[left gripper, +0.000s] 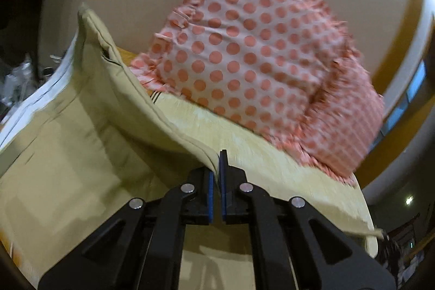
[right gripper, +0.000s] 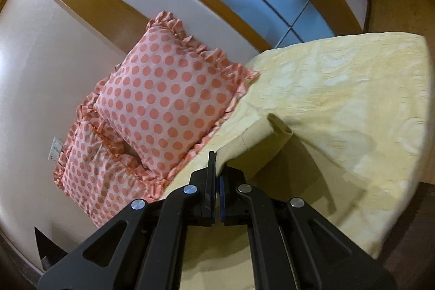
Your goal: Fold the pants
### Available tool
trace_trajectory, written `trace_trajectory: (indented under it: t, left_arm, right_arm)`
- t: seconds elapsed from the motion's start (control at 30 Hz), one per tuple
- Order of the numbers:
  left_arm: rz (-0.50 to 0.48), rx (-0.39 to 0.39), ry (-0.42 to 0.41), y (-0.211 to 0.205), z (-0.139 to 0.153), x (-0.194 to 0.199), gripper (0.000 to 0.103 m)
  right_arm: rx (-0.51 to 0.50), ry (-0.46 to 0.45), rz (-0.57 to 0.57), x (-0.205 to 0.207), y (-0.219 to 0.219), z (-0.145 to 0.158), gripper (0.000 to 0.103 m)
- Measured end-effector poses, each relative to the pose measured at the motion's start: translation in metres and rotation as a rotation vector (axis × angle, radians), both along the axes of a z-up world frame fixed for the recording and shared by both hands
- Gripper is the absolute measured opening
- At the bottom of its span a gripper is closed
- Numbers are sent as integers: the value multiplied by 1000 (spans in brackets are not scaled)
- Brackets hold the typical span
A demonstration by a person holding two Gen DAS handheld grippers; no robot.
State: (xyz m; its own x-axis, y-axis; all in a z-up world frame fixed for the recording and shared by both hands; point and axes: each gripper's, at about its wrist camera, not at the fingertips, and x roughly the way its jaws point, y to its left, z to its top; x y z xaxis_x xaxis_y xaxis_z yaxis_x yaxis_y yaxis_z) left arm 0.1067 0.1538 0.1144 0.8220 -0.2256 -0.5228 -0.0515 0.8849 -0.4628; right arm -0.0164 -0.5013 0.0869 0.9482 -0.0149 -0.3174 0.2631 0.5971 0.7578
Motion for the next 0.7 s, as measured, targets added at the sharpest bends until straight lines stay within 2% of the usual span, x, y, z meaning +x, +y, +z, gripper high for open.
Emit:
trace_trajectory:
  t: [0.07,0.17,0.23,0.3,0.33,0.37,0.4,0.43,0.5,0.6,0.7]
  left_arm:
    - [13,-7,22,-2,-12,-43,4]
    - [38,-35,81,0,-44,-76,4]
    - [59,-40,113,1,-66,-87,4]
    - [69,-58,138,2,-81,-94,4]
    - [76,-71,146,3,-86,-96,6]
    - [84,-86,146,4,-91,-103,8]
    - [92,-86,141,4,-92,-107,11]
    - [103,-82,136,4,-93,-111,16]
    - [123,-73,114,6,-92,-121,25]
    - [158,-61,84,11,-86,-134,39]
    - [213,-35,41,20,-76,-148,46]
  right_arm:
    - [3,18,-10,-10,-3,-7,2]
    - [3,50,-24,-19,-5,-19,2]
    - [-22,95,-20,-18,-3,-24,2]
    - [-44,148,-34,-22,0,-27,8]
    - [-45,160,-46,-25,0,-27,24]
    - [-47,165,-61,-31,-1,-27,50]
    - [-56,165,-87,-37,-1,-27,60]
    - [-68,167,-108,-42,-1,-28,65]
    - [-88,190,-137,-45,-3,-31,65]
    - [-64,227,-138,-40,-6,-45,64]
    - [-125,218,-147,-35,1,-46,64]
